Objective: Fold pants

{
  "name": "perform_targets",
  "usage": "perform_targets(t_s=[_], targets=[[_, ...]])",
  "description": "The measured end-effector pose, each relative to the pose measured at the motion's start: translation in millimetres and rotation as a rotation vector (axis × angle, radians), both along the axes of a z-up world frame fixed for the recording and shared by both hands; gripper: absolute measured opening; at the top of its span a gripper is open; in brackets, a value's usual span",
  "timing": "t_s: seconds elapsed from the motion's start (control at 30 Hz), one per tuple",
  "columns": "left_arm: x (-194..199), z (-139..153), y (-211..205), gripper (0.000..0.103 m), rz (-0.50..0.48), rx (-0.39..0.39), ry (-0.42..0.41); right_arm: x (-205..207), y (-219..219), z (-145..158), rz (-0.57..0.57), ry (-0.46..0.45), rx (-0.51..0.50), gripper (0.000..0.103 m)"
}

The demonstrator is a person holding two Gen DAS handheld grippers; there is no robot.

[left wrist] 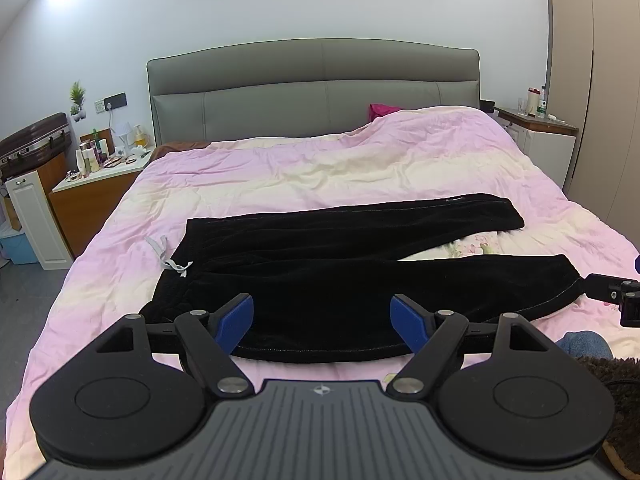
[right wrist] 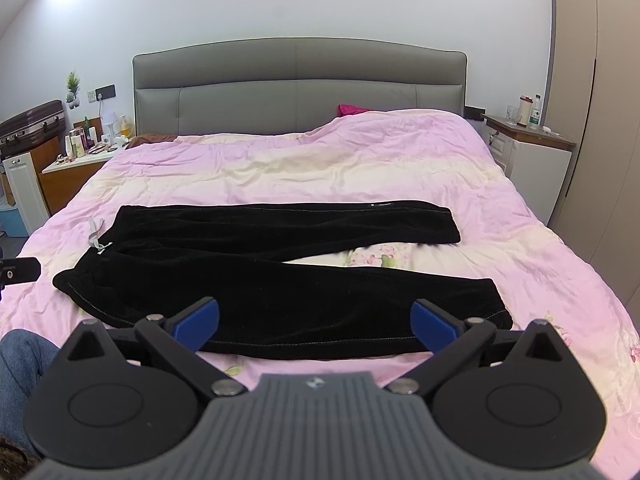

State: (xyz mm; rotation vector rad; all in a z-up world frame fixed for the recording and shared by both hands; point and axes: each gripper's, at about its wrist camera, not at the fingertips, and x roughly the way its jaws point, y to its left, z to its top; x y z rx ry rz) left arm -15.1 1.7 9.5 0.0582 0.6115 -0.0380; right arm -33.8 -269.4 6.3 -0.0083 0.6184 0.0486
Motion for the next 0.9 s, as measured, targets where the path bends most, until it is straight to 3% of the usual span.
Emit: perform_targets(t_s=[0.9], targets=[[-1.6, 3.2, -2.0, 0.091, -0.002, -0.006, -0.003, -1.8, 2.7, 1.6, 0.002, -0.003, 0.001, 0.098]])
